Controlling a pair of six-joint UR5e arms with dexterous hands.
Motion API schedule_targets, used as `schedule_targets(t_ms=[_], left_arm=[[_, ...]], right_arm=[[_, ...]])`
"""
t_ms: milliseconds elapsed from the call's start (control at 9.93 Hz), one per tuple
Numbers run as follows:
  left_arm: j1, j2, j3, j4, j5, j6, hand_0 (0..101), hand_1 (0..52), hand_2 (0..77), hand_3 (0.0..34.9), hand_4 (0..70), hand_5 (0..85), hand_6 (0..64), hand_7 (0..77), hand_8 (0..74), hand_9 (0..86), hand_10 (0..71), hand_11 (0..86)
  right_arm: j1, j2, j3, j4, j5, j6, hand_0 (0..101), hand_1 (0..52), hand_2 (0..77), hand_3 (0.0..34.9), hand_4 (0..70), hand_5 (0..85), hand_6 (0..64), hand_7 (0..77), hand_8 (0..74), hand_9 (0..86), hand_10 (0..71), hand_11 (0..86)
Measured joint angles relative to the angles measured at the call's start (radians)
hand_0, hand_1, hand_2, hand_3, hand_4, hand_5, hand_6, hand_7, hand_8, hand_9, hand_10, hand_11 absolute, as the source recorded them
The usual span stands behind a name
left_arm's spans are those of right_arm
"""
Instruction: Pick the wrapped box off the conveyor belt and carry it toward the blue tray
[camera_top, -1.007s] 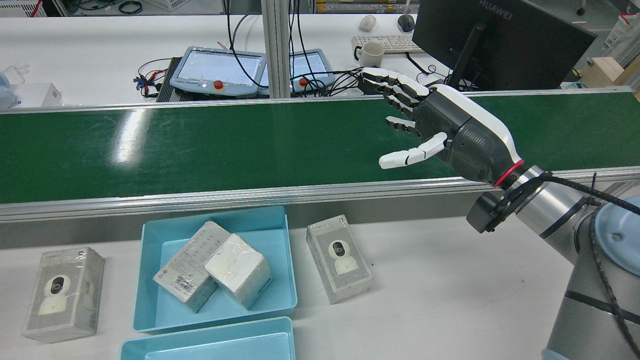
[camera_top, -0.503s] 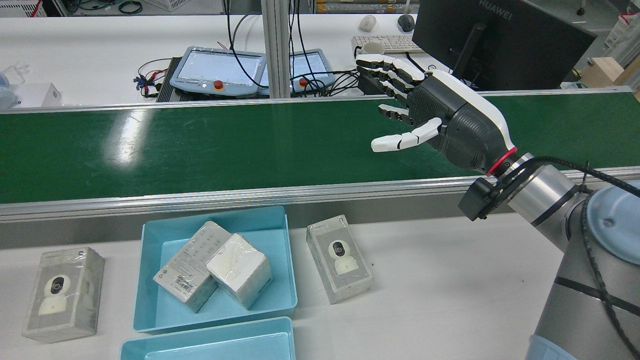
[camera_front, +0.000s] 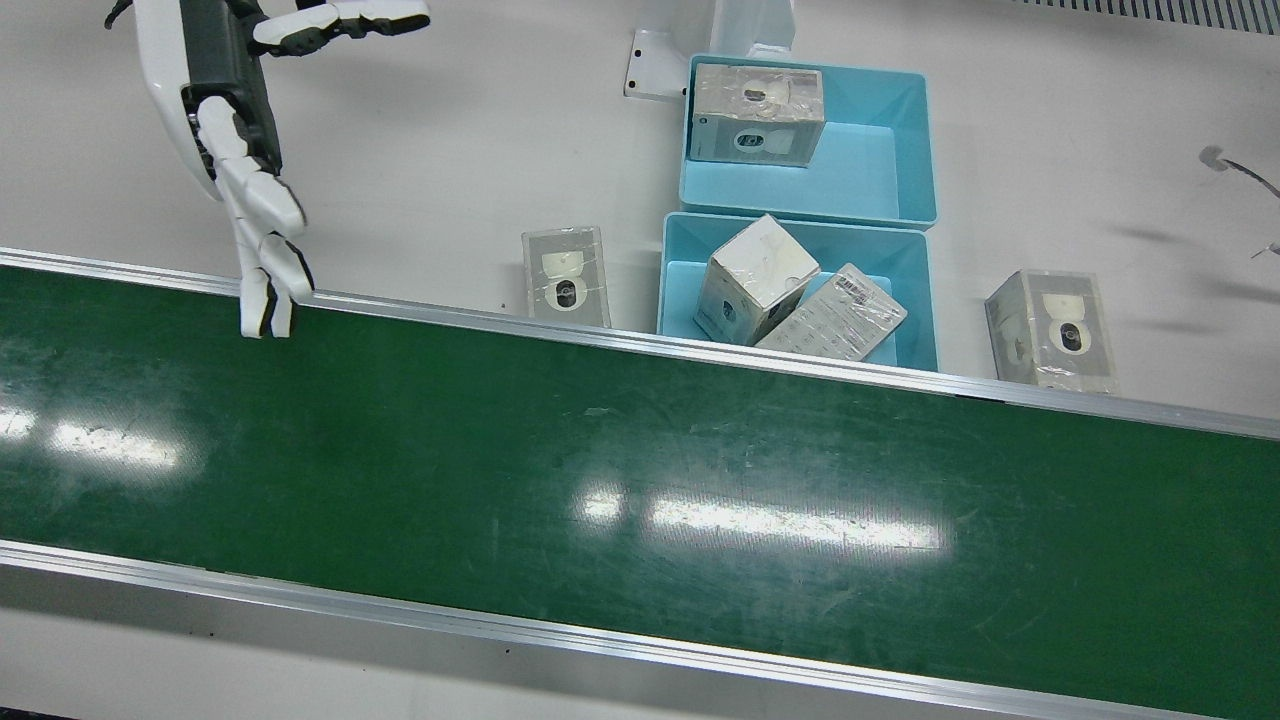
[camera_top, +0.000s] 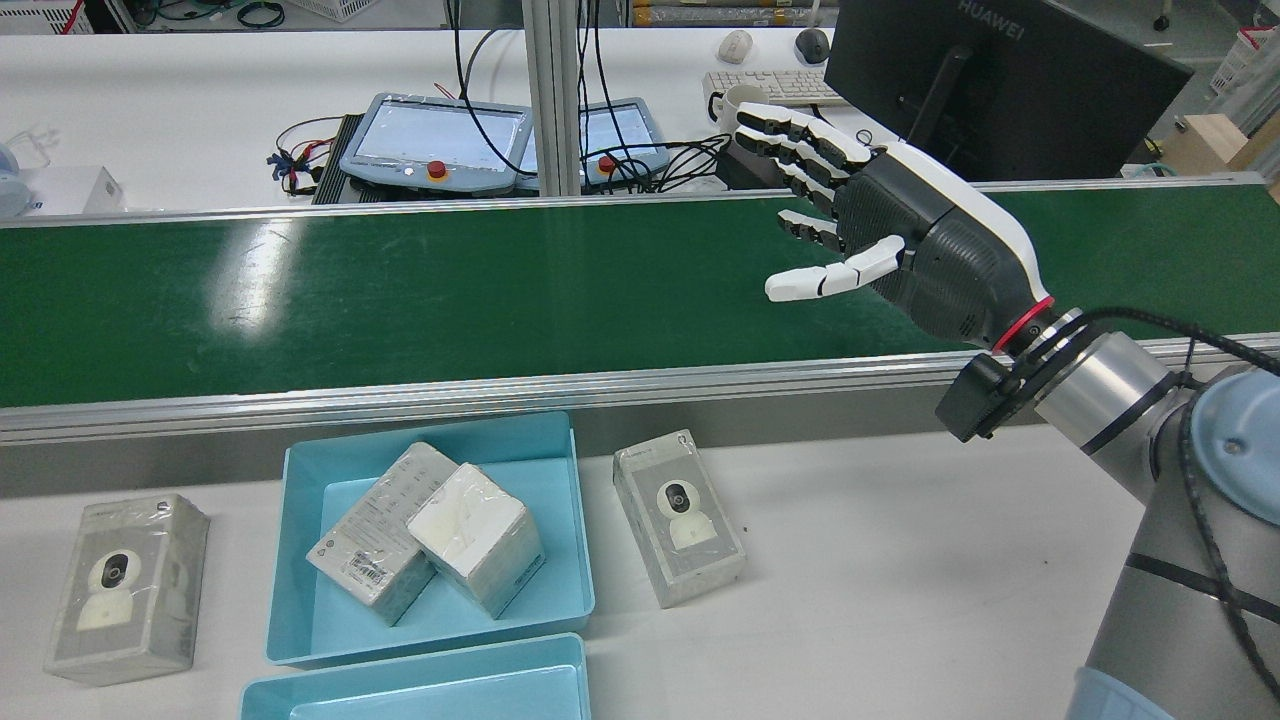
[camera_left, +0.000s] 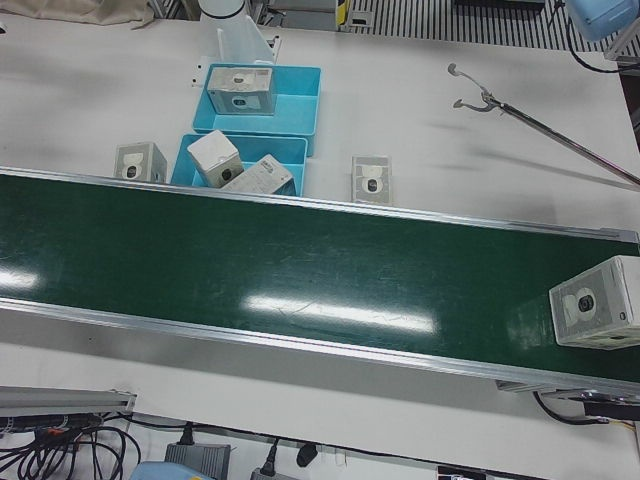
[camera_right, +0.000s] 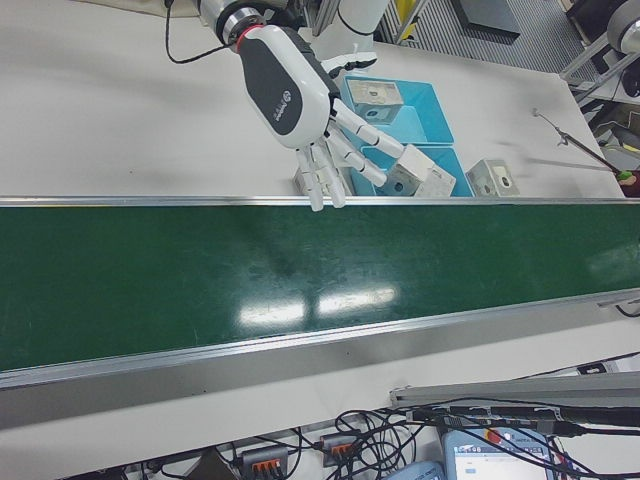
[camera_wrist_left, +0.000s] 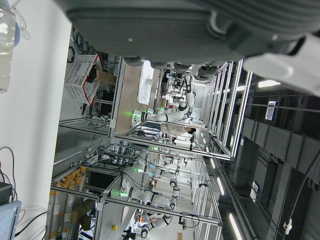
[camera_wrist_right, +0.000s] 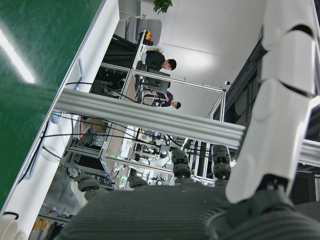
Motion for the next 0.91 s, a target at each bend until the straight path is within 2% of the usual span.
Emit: schedule_targets(t_ms=[201, 302, 604, 906], left_arm=[[0.0, 0.0, 0.0, 0.0, 0.0, 0.0, 0, 0.0, 0.5, 0.0, 0.0, 0.5, 0.0, 0.5, 0.5, 0.5, 0.0, 0.0], [0.0, 0.0, 0.0, 0.0, 0.0, 0.0, 0, 0.0, 0.5, 0.0, 0.0, 0.5, 0.0, 0.5, 0.5, 0.5, 0.0, 0.0], [0.0, 0.0, 0.0, 0.0, 0.0, 0.0, 0, 0.0, 1.1, 0.0, 0.0, 0.5, 0.0, 0.5, 0.5, 0.0, 0.0, 0.0], [0.0, 0.0, 0.0, 0.0, 0.0, 0.0, 0, 0.0, 1.1, 0.0, 0.0, 0.5, 0.0, 0.5, 0.5, 0.5, 0.0, 0.0]], right_arm=[[0.055, -0.003, -0.04, -0.023, 0.001, 0.013, 43, 8.7, 10.9, 30.1, 4.9, 10.4, 0.0, 12.0, 0.0, 1.1, 2.2, 3.3], [0.077, -0.003, -0.062, -0.031, 0.006, 0.033, 43, 8.7, 10.9, 30.1, 4.9, 10.4, 0.0, 12.0, 0.0, 1.1, 2.2, 3.3], [0.102, 0.035, -0.173, -0.032, 0.051, 0.136, 41, 8.7, 9.8, 30.1, 3.8, 12.0, 0.0, 14.7, 0.0, 1.1, 4.4, 6.5], [0.107, 0.07, -0.263, -0.011, 0.063, 0.169, 40, 8.7, 9.8, 30.1, 3.8, 13.6, 0.0, 12.0, 0.0, 1.1, 4.4, 6.5]])
